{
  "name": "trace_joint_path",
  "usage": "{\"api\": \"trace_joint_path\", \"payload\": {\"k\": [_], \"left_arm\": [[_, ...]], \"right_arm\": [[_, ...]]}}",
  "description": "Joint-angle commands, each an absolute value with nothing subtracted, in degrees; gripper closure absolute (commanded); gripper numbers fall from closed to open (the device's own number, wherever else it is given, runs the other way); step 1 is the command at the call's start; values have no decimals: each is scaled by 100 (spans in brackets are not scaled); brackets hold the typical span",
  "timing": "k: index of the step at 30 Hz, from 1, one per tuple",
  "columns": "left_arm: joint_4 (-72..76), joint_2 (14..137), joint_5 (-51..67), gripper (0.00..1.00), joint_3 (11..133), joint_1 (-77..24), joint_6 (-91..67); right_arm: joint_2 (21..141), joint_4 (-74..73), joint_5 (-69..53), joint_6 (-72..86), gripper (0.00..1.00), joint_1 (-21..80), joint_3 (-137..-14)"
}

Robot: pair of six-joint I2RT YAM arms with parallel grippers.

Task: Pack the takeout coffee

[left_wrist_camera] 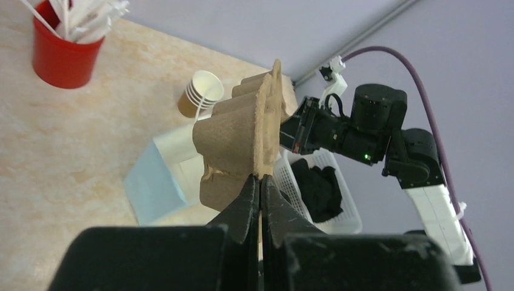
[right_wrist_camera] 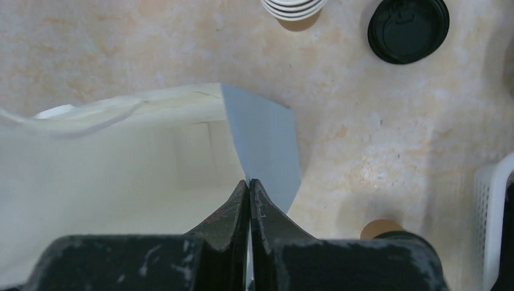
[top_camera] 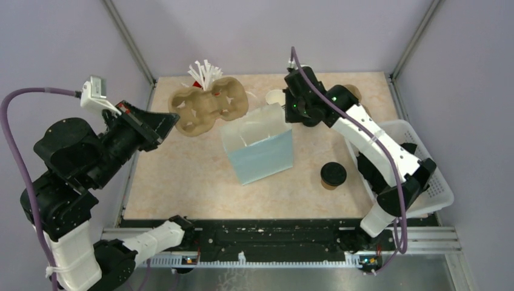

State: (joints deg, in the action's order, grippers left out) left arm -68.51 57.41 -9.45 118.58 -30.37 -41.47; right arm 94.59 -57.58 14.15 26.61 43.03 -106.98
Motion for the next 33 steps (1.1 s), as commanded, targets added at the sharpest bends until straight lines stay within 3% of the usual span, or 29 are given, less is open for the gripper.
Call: {"api": "trace_joint_path", "payload": {"k": [1, 11, 18, 33], "left_arm": [[-7004, 5610, -228, 100, 11982, -3152, -4431], [-7735, 5784, -308, 100, 11965, -3460, -4762], [-7992, 6286, -771, 100, 12440, -3523, -4451], [-8093, 5894, -1882, 100, 12227, -3726, -4582]], "right_arm": [[9025, -6271, 1715, 3736, 100, 4436, -10623], [8080, -5506, 1381, 4416, 100, 4445, -9073], [7982, -5462, 1498, 4231, 100, 4442, -8901], [8253, -5348, 1438, 3892, 100, 4440, -9068]]}}
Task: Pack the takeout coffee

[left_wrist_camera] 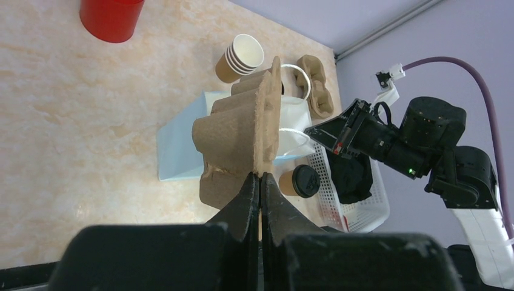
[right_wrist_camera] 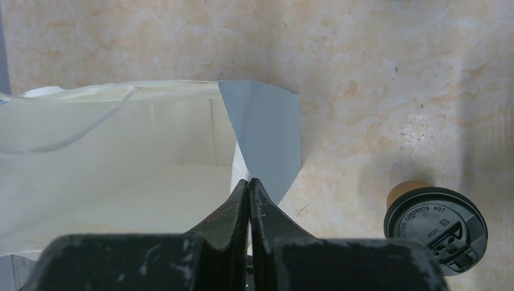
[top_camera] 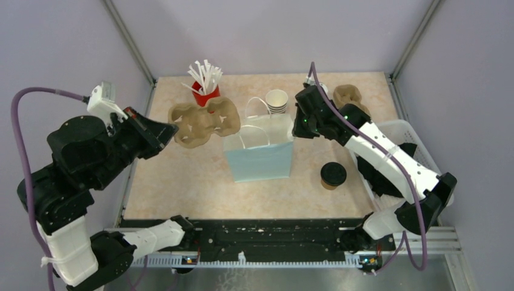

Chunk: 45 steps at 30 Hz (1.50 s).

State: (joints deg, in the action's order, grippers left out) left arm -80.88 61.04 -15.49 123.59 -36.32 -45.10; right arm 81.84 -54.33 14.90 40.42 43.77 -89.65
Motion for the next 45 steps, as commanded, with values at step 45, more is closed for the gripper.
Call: {"api": "trace_joint_path", "payload": {"k": [45], "left_arm": [[-6124, 6659, -355, 100, 9994, -3753, -5003]], "right_arm": [[8404, -5155, 1292, 3691, 100, 4447, -9109]]}}
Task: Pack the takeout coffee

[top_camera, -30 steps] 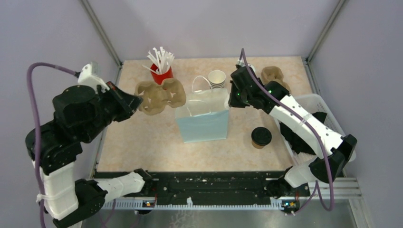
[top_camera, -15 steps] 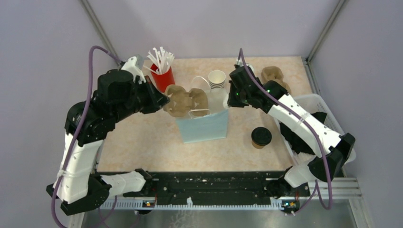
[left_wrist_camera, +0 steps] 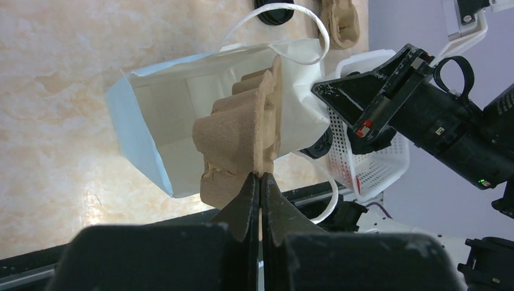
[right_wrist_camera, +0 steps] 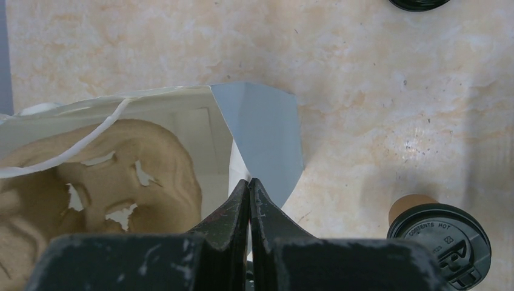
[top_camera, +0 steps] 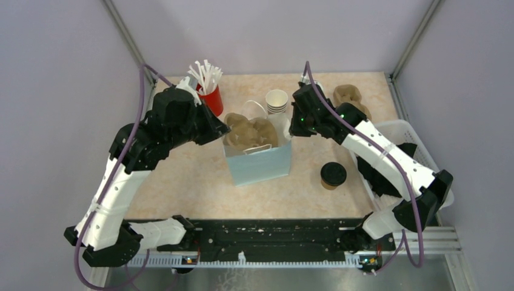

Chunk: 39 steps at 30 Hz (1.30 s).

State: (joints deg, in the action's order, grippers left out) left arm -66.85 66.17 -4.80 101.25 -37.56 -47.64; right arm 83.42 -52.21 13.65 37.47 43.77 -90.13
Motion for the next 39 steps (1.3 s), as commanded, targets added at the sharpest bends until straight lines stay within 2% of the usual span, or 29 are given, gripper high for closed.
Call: {"api": "trace_joint_path", "payload": {"k": [1, 19, 25, 30, 35, 39], "left_arm": [[-6095, 6669, -345, 100, 9958, -3753, -5042], [-4403, 5949, -281, 100, 7894, -3706, -5602], [-4178, 5917, -224, 100, 7692, -3602, -5511], [-4101, 6071, 574, 100, 7675, -3163, -5375], [-3915, 6029, 1841, 100, 7353, -2237, -5352], [-3554, 6020, 2359, 100, 7017, -2068, -5475]], "right_arm": [[8402, -5158, 1297, 3691, 100, 4440, -9118], [8381, -5019, 1152, 4034, 100, 4445, -9044], [8391, -5001, 1135, 4024, 100, 4445, -9057], [8398, -5001, 1115, 3983, 100, 4443, -9040], [8402, -5001, 1116, 3960, 100, 4443, -9049], [8417, -4992, 1121, 3946, 100, 4445, -9053]]}}
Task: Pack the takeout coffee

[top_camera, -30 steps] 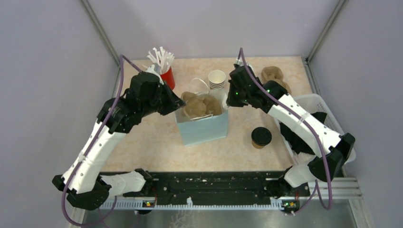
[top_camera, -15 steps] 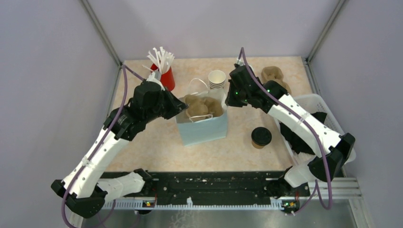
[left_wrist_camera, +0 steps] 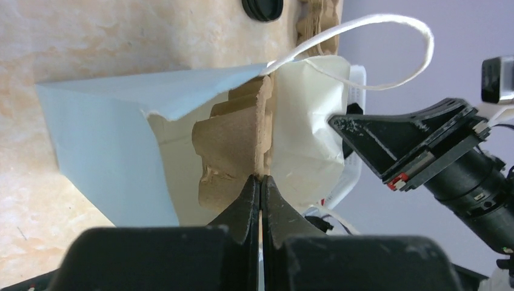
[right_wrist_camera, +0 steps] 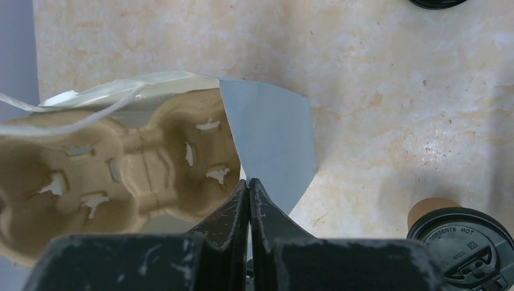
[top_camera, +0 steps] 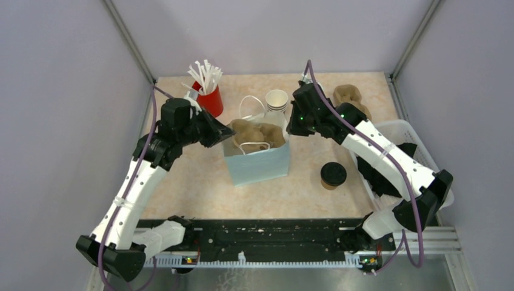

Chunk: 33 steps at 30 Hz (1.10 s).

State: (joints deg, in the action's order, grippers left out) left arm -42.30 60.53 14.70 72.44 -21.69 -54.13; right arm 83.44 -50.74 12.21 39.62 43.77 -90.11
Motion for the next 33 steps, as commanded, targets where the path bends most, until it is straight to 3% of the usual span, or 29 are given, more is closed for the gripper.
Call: {"api": "trace_joint_path", "payload": {"k": [1, 15, 16, 19, 20, 24, 31, 33], "left_arm": [[-3522, 6026, 2405, 100, 6971, -2073, -5494], [-3983, 6200, 2068, 100, 7217, -2066, -5076], [-4179, 6203, 1924, 91, 7314, -2069, -4965], [-5094, 6315, 1135, 47, 7901, -2067, -4515], [-5342, 6336, 976, 37, 8187, -2072, -4377], [-5796, 6276, 999, 21, 8929, -2068, -4178], [-6324, 6169, 452, 19, 8764, -2074, -3847], [-6262, 6118, 431, 18, 8513, -2073, -3823]], "right_arm": [[8424, -4992, 1116, 3934, 100, 4447, -9055], [8498, -4971, 1127, 3889, 100, 4435, -9104], [8499, -4969, 1133, 3881, 100, 4436, -9093], [8528, -4957, 1147, 3857, 100, 4438, -9054], [8538, -4967, 1151, 3858, 100, 4438, -9061], [8557, -5008, 1163, 3816, 100, 4438, -9102], [8621, -5026, 1057, 3584, 100, 4438, -9242], [8642, -5038, 994, 3442, 96, 4437, -9323]]}}
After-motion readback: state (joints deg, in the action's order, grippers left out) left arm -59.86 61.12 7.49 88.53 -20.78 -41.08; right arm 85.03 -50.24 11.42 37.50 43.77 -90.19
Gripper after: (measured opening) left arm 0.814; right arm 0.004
